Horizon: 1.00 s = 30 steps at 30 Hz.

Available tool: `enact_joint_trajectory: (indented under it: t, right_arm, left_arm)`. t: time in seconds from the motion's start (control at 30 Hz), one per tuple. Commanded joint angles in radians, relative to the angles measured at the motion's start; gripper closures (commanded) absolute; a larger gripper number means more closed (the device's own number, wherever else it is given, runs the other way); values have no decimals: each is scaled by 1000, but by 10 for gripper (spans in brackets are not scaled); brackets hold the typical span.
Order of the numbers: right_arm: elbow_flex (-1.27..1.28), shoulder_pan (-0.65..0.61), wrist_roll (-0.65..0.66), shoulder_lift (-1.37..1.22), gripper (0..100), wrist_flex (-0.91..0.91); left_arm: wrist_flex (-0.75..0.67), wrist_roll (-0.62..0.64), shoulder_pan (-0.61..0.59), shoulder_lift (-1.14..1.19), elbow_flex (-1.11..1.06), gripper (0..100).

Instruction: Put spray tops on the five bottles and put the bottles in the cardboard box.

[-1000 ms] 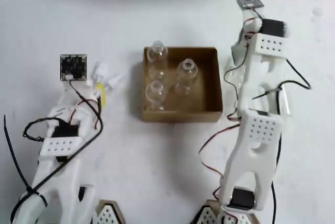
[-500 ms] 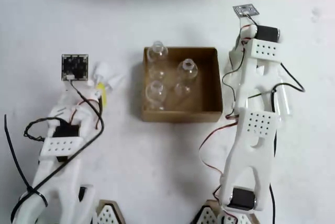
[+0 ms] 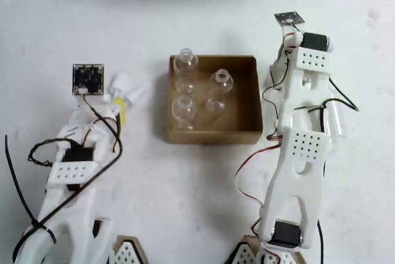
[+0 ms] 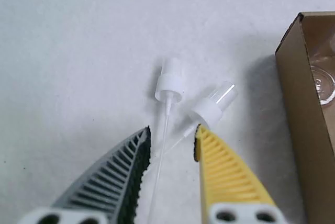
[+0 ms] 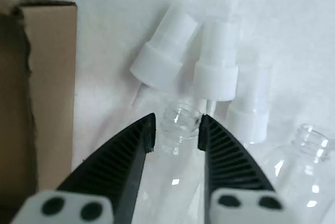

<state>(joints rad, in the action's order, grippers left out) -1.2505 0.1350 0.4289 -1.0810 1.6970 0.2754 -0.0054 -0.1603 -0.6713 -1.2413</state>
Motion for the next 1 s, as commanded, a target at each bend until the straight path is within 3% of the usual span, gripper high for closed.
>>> enact_joint_trajectory:
  t: [0.0, 0.13, 0.57, 0.97]
  right_arm:
    - [-8, 8, 48, 1, 939, 22]
    - [-17, 13, 51, -4, 987, 22]
    - [-5, 15, 52, 303, 984, 28]
    - [86, 45, 52, 335, 984, 27]
  left_arm:
    - [-26, 9, 13, 2, 8, 862]
    - [-28, 9, 13, 2, 8, 862]
    - [-29, 9, 15, 2, 8, 862]
    - [-29, 9, 15, 2, 8, 862]
